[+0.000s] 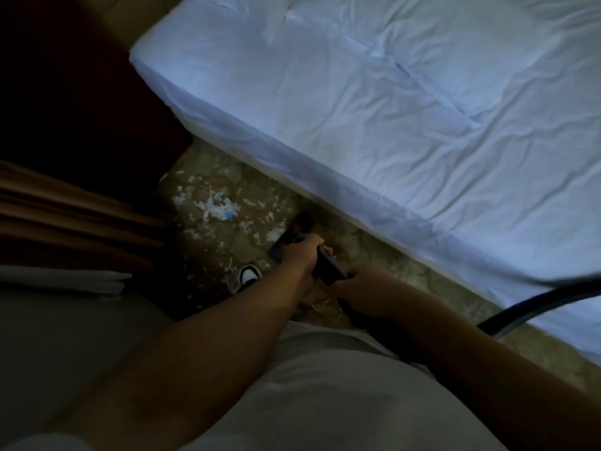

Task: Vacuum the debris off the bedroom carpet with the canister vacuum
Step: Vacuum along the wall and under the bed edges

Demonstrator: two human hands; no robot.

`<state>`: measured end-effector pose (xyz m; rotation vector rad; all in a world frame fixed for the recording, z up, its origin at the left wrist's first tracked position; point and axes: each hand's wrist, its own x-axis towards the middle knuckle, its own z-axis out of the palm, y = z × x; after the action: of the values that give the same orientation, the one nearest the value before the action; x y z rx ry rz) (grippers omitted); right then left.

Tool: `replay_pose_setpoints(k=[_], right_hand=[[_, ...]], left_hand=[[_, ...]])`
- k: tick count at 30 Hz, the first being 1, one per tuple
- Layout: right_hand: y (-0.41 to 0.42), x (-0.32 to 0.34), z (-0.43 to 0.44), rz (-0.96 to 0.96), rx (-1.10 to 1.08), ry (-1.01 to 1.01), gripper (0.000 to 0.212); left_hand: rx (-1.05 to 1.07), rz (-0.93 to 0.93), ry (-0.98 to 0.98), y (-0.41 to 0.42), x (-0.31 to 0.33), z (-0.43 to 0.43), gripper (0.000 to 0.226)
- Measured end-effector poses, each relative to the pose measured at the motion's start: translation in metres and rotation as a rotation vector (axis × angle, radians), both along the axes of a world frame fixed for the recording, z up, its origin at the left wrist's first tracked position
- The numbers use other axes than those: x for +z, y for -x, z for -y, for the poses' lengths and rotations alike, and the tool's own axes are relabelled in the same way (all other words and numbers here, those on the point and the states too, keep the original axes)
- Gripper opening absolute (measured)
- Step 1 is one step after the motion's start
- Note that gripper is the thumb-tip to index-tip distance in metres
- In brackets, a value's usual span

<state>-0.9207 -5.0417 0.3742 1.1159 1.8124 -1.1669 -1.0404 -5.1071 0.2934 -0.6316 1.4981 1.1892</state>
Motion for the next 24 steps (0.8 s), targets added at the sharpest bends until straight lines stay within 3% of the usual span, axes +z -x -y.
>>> replay_pose_setpoints(k=[14,24], right_hand=[[0.283,-0.029,0.06,-0.028,0.072,0.096,0.033],[0.336,-0.061,0.048,-0.073,0.177,0.14,0.029]], left_hand=[[0.142,-0.016,0.064,0.28,-0.008,0.088,0.016],[0.187,-0.046,0.16,0.334,-0.026,0.088,0.009]])
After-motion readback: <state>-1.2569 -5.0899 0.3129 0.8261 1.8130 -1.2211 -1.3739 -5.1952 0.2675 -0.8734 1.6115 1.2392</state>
